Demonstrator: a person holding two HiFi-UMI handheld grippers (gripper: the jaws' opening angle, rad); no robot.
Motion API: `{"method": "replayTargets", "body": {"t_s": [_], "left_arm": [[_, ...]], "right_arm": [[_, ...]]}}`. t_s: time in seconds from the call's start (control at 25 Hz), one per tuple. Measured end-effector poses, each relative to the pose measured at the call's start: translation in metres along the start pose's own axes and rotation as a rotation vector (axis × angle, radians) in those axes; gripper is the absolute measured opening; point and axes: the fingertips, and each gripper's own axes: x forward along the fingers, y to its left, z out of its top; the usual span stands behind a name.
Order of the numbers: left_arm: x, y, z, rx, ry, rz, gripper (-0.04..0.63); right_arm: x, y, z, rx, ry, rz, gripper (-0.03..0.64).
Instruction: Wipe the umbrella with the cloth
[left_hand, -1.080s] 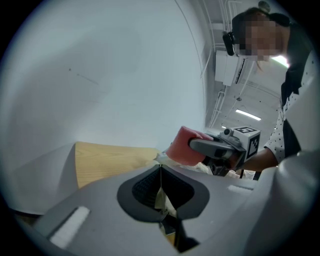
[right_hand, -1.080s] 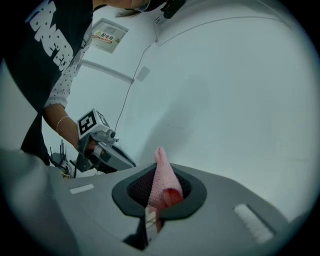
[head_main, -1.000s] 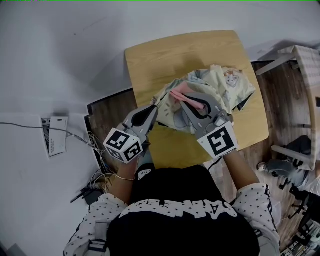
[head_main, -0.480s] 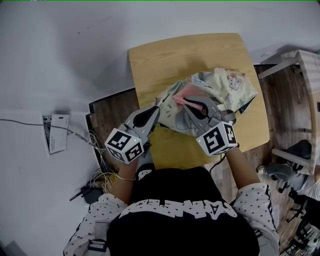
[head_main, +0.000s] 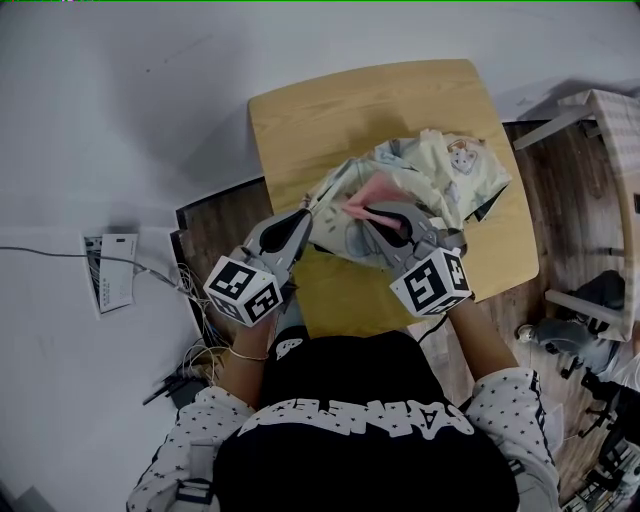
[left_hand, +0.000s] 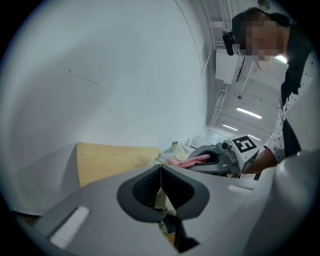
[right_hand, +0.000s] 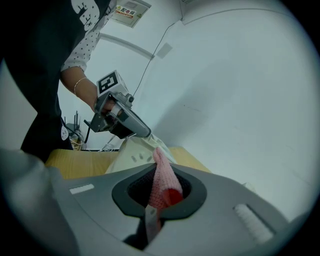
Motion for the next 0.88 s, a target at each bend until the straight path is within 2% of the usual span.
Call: {"method": "replayTargets", "body": {"t_s": [0.88], "left_arm": [[0.002, -0.006, 0.001, 0.005, -0.008, -0.002, 0.005]], "right_arm": [[-0.024, 0.052, -0.027, 0.062, 0.051, 0.077, 0.034]]}}
